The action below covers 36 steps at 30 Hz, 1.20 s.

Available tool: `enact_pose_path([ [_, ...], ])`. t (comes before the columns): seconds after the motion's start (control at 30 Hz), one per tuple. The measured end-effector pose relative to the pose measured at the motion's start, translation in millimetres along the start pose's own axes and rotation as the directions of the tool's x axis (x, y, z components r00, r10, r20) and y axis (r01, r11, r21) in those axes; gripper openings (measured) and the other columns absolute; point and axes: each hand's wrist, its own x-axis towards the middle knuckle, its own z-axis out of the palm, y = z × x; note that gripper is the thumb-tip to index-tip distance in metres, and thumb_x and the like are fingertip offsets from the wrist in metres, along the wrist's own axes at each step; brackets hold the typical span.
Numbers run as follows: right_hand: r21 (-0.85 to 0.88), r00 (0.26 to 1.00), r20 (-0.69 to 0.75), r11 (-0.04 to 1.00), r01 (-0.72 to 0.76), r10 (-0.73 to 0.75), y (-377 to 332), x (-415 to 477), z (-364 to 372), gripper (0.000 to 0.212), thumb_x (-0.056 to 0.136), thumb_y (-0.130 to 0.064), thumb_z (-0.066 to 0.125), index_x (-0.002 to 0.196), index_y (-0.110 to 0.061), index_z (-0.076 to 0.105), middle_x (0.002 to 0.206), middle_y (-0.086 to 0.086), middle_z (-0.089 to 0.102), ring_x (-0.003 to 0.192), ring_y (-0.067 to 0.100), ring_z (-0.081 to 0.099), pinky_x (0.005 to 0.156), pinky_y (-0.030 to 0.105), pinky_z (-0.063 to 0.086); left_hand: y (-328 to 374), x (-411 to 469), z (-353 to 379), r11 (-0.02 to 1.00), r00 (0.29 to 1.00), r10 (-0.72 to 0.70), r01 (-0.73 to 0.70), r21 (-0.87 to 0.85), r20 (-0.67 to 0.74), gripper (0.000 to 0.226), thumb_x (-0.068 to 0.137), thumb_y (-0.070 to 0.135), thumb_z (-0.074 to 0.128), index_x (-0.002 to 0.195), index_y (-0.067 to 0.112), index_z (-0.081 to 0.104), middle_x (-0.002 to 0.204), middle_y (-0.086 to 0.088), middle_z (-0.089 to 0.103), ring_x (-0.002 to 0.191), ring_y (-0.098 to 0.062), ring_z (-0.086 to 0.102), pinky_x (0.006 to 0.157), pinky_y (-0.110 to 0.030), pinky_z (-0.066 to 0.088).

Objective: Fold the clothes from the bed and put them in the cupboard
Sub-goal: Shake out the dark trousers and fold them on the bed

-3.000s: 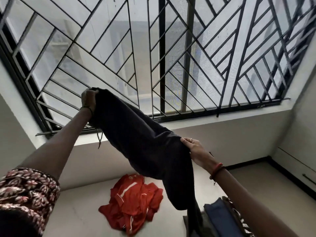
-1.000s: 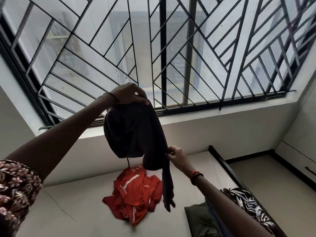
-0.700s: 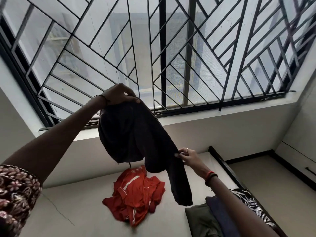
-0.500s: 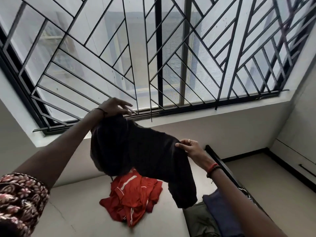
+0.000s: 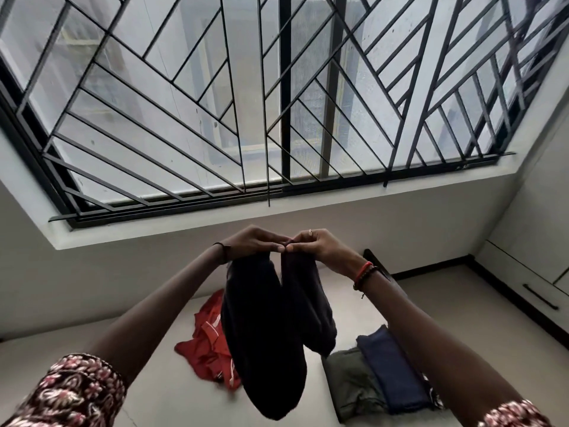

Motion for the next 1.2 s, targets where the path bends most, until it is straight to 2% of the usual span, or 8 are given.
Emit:
enact_pose_path([
  [0.1,0.014,1.000,-0.011,1.000,0.004,-0.004,-1,-5,-6,0.014,0.082,-0.006,0.069,0.096,-0.002,0.070,0.093,0.010,0.069,0.086,0.012,0.064,0.083,0.021,0.050,2,3,8,0.999,1.000,-0.013,0.014,-0.039,0.018,0.027,0.088,0.014,0.063,0.113,0.008,0.067,0.101,0.012,0.069,0.093,0.007,0.060,0.084,-0.007,0.043],
  [0.27,0.024,0.999,0.040,1.000,0.003,-0.004,0,-7,-7,0.015,0.086,-0.006,0.065,0.099,-0.002,0.070,0.094,0.008,0.071,0.088,0.014,0.066,0.085,0.021,0.053,11,7,11,0.999,0.992,-0.044,0.045,-0.002,0.120,0.016,0.090,0.020,0.062,0.076,0.020,0.068,0.059,0.017,0.058,0.056,0.006,0.050,0.056,-0.008,0.039],
  [0.57,0.184,0.981,0.189,0.980,-0.075,0.040,33,-15,-22,0.031,0.081,-0.011,0.072,0.106,-0.017,0.054,0.100,0.011,0.066,0.092,0.024,0.062,0.080,0.028,0.052,39,1,-18,0.983,0.992,0.056,-0.074,0.169,0.112,0.011,0.085,0.025,0.067,0.094,0.031,0.070,0.083,0.017,0.070,0.078,0.007,0.061,0.073,-0.009,0.045],
  [0.7,0.011,0.955,0.232,0.981,-0.193,0.185,65,-26,-27,0.043,0.081,0.000,0.068,0.122,-0.001,0.056,0.121,0.017,0.063,0.110,0.025,0.061,0.094,0.030,0.049,41,-8,-40,0.967,0.993,0.117,-0.118,0.225,0.019,0.013,0.083,0.021,0.069,0.092,0.032,0.070,0.087,0.011,0.069,0.080,0.009,0.059,0.079,-0.008,0.042],
  [0.83,-0.309,0.920,0.230,0.920,-0.240,0.317,91,-39,-28,0.020,0.079,-0.005,0.073,0.099,-0.005,0.070,0.097,0.005,0.069,0.092,0.015,0.063,0.085,0.030,0.049,42,-20,-60,0.963,0.985,0.162,-0.143,0.230,-0.066,0.022,0.081,0.025,0.070,0.084,0.047,0.070,0.089,0.013,0.068,0.085,0.006,0.060,0.078,-0.005,0.040],
  [0.93,-0.412,0.916,0.167,0.869,-0.272,0.366,109,-42,-35,0.029,0.083,-0.015,0.072,0.106,0.001,0.067,0.096,0.006,0.064,0.089,0.014,0.056,0.083,0.035,0.042,43,-23,-71,0.967,0.982,0.151,-0.123,0.223,-0.114,0.033,0.082,0.016,0.070,0.079,0.049,0.068,0.082,0.026,0.066,0.083,0.010,0.059,0.075,-0.003,0.040],
  [1.07,-0.218,0.930,0.134,0.926,-0.309,0.342,105,-57,-46,0.040,0.092,-0.027,0.061,0.130,-0.018,0.054,0.125,-0.002,0.063,0.114,0.009,0.059,0.092,0.022,0.046,26,-30,-79,0.983,0.976,0.105,-0.072,0.171,-0.193,0.027,0.083,0.018,0.070,0.082,0.046,0.070,0.086,0.018,0.068,0.083,0.008,0.060,0.076,-0.008,0.044],
  [1.2,-0.080,0.961,0.015,0.958,-0.275,0.277,99,-60,-66,0.054,0.084,-0.043,0.066,0.127,-0.014,0.053,0.123,0.005,0.062,0.112,0.018,0.059,0.094,0.031,0.048,-11,-31,-76,0.976,0.961,-0.004,0.064,0.208,-0.276,0.014,0.082,0.025,0.071,0.091,0.035,0.068,0.096,0.004,0.068,0.087,0.003,0.060,0.087,-0.021,0.044],
])
